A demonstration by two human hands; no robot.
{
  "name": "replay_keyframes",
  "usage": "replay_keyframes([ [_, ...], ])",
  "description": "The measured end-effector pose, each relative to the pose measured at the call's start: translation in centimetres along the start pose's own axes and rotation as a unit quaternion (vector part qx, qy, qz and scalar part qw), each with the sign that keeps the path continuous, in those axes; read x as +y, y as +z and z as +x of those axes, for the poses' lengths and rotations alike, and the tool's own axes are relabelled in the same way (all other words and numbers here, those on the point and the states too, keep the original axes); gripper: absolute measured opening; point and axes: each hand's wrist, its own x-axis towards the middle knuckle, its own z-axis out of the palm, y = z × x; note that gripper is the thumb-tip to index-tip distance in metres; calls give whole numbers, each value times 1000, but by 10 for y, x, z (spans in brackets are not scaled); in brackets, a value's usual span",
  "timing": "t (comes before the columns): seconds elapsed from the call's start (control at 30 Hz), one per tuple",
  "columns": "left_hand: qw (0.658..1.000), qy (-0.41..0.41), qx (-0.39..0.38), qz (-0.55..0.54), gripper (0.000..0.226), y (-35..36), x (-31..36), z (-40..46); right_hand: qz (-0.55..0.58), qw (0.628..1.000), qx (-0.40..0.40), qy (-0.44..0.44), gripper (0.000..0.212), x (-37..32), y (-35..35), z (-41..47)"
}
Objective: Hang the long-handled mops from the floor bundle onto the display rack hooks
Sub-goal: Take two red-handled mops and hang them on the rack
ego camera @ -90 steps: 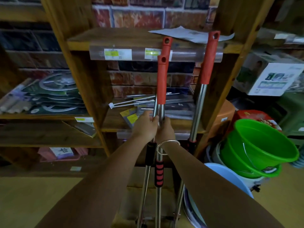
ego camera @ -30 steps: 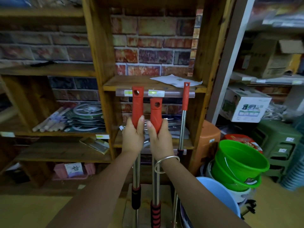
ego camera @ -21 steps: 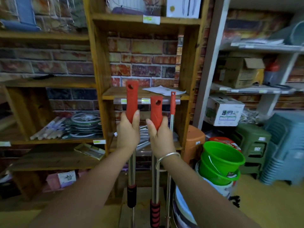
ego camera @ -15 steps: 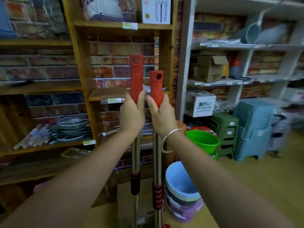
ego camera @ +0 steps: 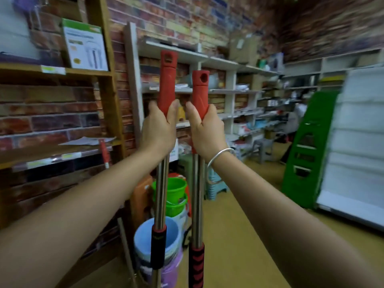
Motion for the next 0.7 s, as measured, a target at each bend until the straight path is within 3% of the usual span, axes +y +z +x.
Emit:
replay_keyframes([
  [0.17,992,36,-87,-88,35,62,102,-44,-78,994,74,17,39,-18,-120,-25],
  [0.27,969,-7,-152,-192,19,102,167,-79,-137,982,129,26,42,-33,-194,-41],
  [0.47,928,37,-256,-268,27,161,292,-154,-270,938,213,45,44,-60,-337,-80],
  [0.7,834,42,-368,-409,20,212,451,-223,-343,891,293,59,33,-115,-478,-137],
])
